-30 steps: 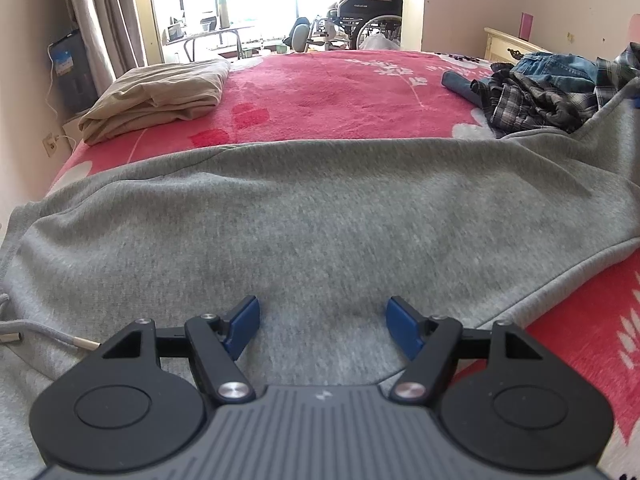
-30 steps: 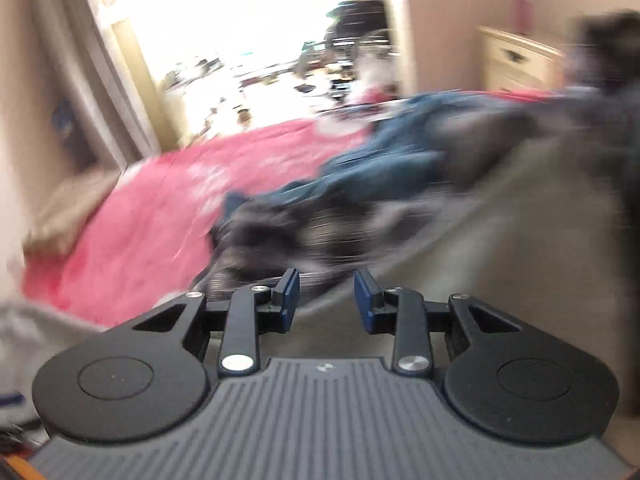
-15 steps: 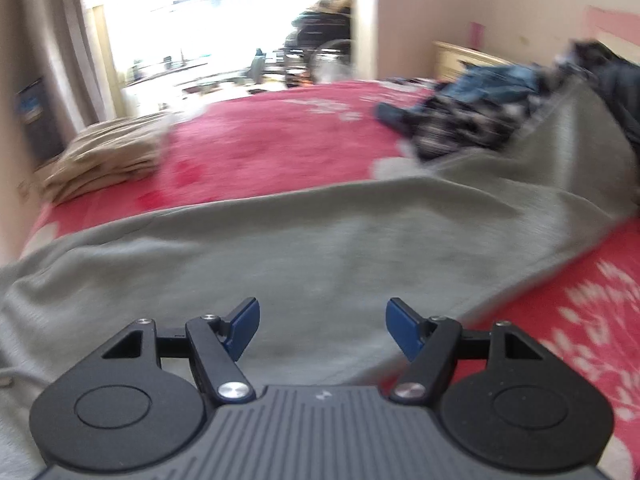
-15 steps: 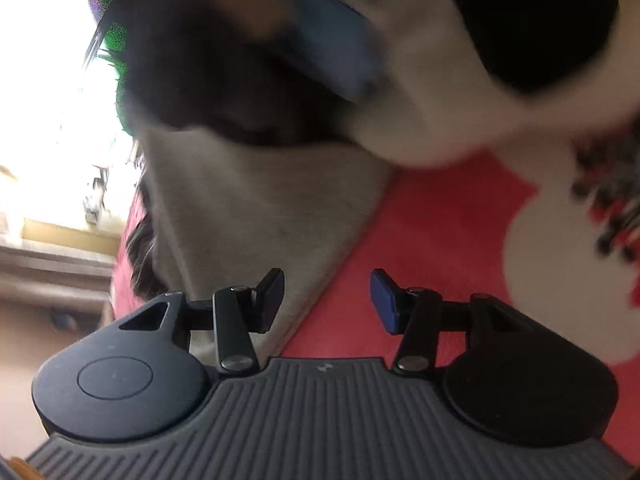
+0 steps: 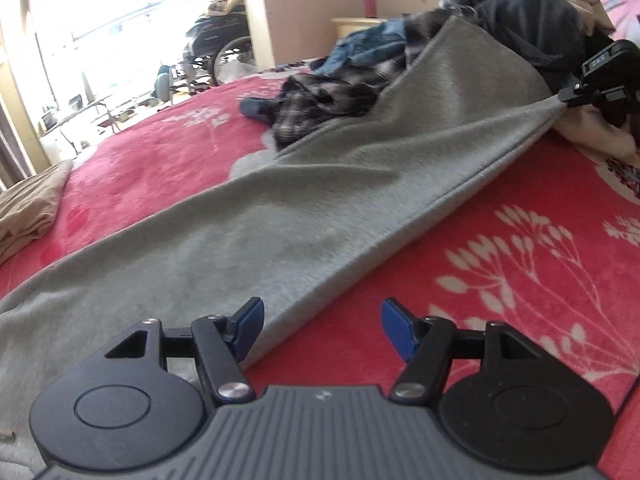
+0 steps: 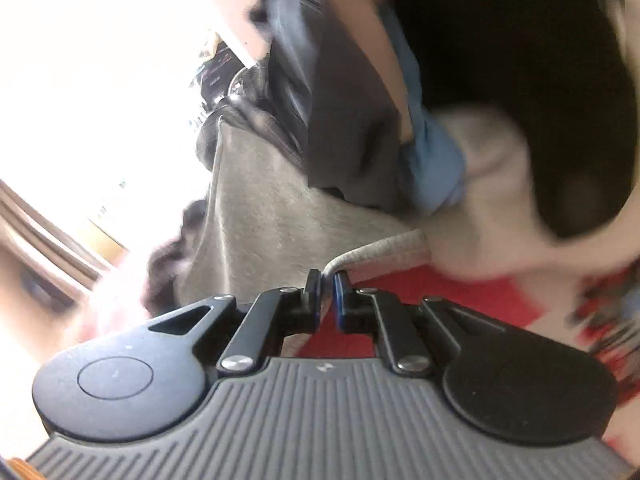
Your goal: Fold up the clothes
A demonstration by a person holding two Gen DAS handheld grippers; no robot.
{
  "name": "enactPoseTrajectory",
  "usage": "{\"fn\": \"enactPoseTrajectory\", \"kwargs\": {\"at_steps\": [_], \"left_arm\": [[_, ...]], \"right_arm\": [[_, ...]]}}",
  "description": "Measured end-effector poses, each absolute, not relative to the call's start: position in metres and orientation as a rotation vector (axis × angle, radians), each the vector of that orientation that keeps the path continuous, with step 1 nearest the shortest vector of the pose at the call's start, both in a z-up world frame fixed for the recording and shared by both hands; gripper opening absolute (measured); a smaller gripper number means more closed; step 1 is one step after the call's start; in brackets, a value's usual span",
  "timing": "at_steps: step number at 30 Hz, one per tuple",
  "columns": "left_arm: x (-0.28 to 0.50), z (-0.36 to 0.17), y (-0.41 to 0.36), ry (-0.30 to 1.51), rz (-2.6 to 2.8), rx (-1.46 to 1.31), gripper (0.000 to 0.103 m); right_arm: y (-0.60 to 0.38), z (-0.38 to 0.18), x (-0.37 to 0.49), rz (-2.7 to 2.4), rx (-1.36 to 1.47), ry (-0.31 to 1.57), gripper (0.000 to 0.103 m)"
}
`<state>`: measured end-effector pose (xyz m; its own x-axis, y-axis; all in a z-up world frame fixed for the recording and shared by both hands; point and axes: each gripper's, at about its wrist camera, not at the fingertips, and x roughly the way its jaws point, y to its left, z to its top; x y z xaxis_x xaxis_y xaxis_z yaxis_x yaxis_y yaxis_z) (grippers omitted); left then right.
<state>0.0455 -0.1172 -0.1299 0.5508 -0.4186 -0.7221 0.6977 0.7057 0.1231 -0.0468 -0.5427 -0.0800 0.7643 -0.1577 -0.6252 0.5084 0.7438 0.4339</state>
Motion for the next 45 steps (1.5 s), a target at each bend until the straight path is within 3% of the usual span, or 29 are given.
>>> {"fn": "enactPoseTrajectory", "kwargs": {"at_steps": [5,7,11,19,23,25,29,35,38,40,45], "left_arm": [[0.048,-0.127,-0.119,0.721,-0.69,0.428,0.066],[0.05,-0.126,-0.119,0.72,-0.693,0.429,0.066],[0.052,-0.124,-0.12,0.718,-0.698,0.431,0.068],[0.072,-0.156,-0.126,0.832,-0.611,0.368,0.066],[0.065,-0.157,-0.123,0.803,-0.627,0.407,0.067],[0.066,-0.157,-0.12,0.805,-0.634,0.397,0.068],[0.068,-0.158,-0.117,0.805,-0.646,0.387,0.069],[0.063,-0.162,-0.117,0.781,-0.644,0.389,0.07],[0.06,-0.163,-0.116,0.771,-0.646,0.396,0.07],[0.061,-0.162,-0.114,0.774,-0.649,0.392,0.07],[0.063,-0.162,-0.112,0.782,-0.664,0.385,0.071]], "right_arm": [[-0.56,-0.134,-0.028,-0.578,0.561,0.781,0.017],[-0.558,-0.126,-0.044,-0.573,0.59,0.703,0.017],[-0.509,-0.086,-0.053,-0.41,0.349,0.545,0.017],[-0.407,-0.12,0.066,0.066,0.033,0.666,0.014],[-0.43,-0.149,0.122,-0.147,-0.24,0.721,0.012],[-0.458,-0.134,0.126,-0.285,-0.111,0.663,0.006],[-0.441,-0.107,0.103,-0.166,-0.056,0.569,0.012],[-0.359,-0.143,0.12,0.195,-0.103,0.685,0.011],[-0.371,-0.156,0.163,0.054,-0.104,0.653,0.008],[-0.401,-0.143,0.177,-0.03,0.075,0.606,0.0],[-0.416,-0.117,0.169,-0.117,0.16,0.504,0.006]]}}
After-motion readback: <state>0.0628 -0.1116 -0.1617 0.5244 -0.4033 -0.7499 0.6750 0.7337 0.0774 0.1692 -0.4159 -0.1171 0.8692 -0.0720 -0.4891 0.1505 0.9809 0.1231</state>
